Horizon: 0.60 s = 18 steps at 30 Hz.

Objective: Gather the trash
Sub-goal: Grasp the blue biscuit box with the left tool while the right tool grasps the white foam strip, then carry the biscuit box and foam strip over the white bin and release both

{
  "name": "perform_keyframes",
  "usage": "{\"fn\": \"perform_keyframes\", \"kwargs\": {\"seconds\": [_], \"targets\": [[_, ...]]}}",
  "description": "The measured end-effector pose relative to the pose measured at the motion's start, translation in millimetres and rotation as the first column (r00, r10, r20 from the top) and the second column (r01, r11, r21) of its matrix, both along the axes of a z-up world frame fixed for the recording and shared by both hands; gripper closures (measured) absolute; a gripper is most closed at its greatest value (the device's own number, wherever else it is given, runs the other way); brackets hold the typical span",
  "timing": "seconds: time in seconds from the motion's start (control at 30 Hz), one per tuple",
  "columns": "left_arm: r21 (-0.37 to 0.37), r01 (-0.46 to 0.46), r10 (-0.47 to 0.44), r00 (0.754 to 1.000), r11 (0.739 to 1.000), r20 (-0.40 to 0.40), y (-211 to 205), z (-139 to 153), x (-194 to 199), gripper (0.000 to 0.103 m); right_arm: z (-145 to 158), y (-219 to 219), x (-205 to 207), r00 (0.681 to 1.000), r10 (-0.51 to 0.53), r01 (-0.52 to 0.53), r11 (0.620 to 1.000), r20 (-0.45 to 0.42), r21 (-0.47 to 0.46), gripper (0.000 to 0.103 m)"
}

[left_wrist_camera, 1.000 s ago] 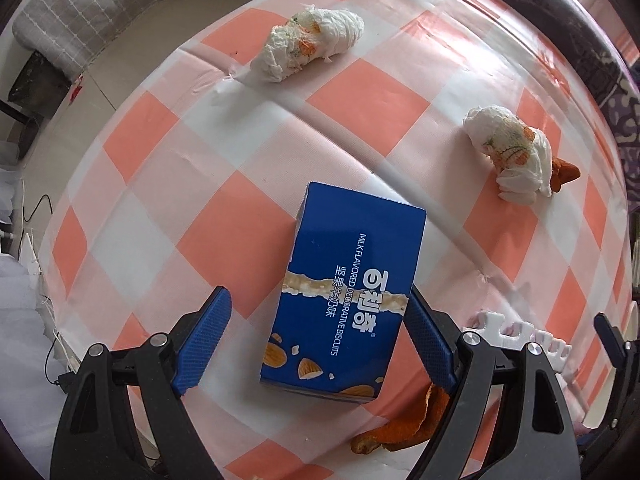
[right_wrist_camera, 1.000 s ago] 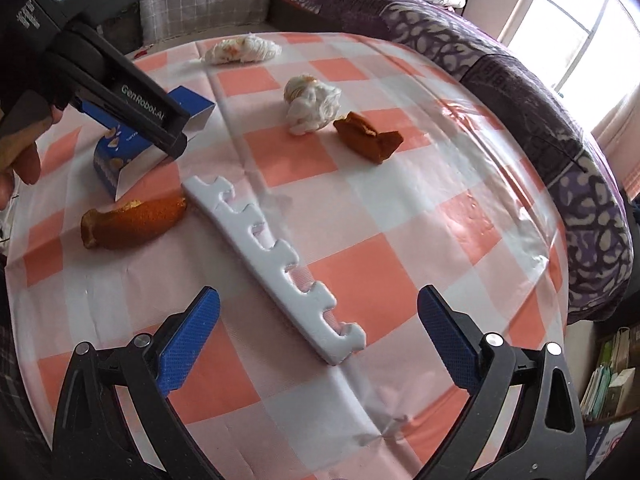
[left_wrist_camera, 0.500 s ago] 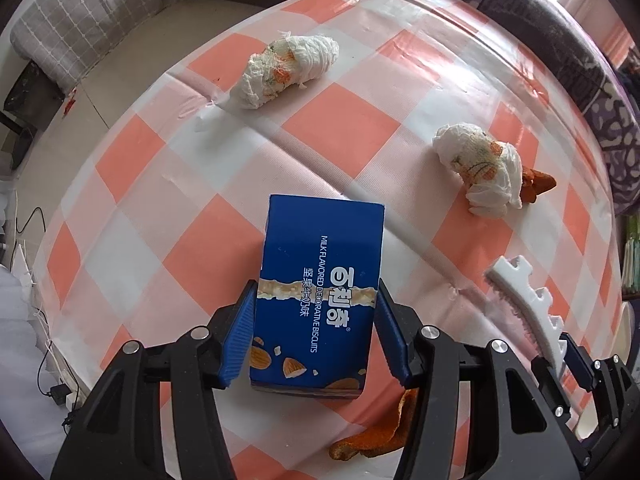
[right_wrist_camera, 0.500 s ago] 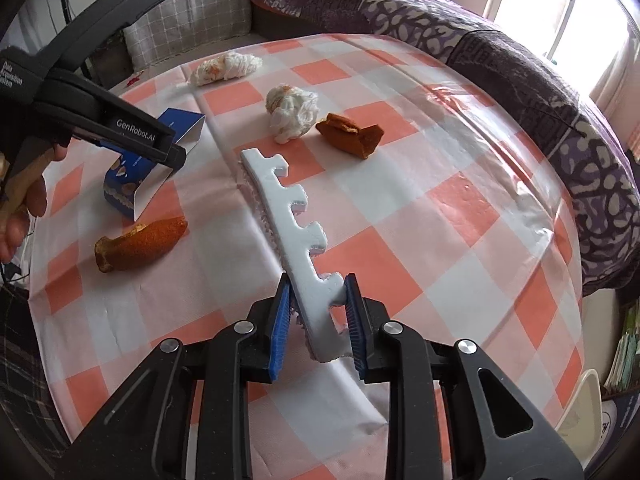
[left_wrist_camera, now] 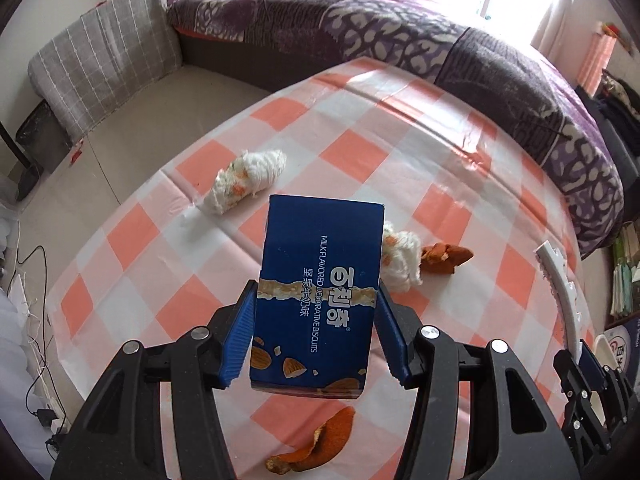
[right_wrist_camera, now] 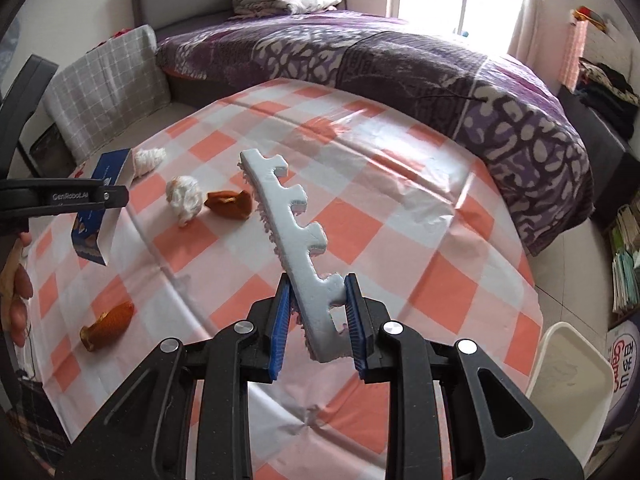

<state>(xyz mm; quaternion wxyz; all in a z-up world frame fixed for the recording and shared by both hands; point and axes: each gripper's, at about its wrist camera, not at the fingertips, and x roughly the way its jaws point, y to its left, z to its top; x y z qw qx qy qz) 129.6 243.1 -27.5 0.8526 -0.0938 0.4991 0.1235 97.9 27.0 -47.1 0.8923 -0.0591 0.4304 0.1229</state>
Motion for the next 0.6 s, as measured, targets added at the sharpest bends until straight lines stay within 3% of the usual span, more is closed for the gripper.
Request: {"fn": "perform_keyframes", "kwargs": {"seconds": [0.23, 0.6], "targets": [[0.033, 0.017, -0.02, 0.995, 0.999, 0.097, -34.2, 20.6, 3.6, 0.048, 14.6, -37.1, 3.1, 0.987, -0.149, 0.147, 0.988, 0.055, 0.048, 0.078], [0.039, 0.101, -0.106, 0.984, 0.994, 0.142, -87.9, 28.8, 7.0, 0.048, 21.4, -88.0, 2.3, 0.953, -0.299, 0.296, 0.952, 0.046, 0.073, 0.078]]}}
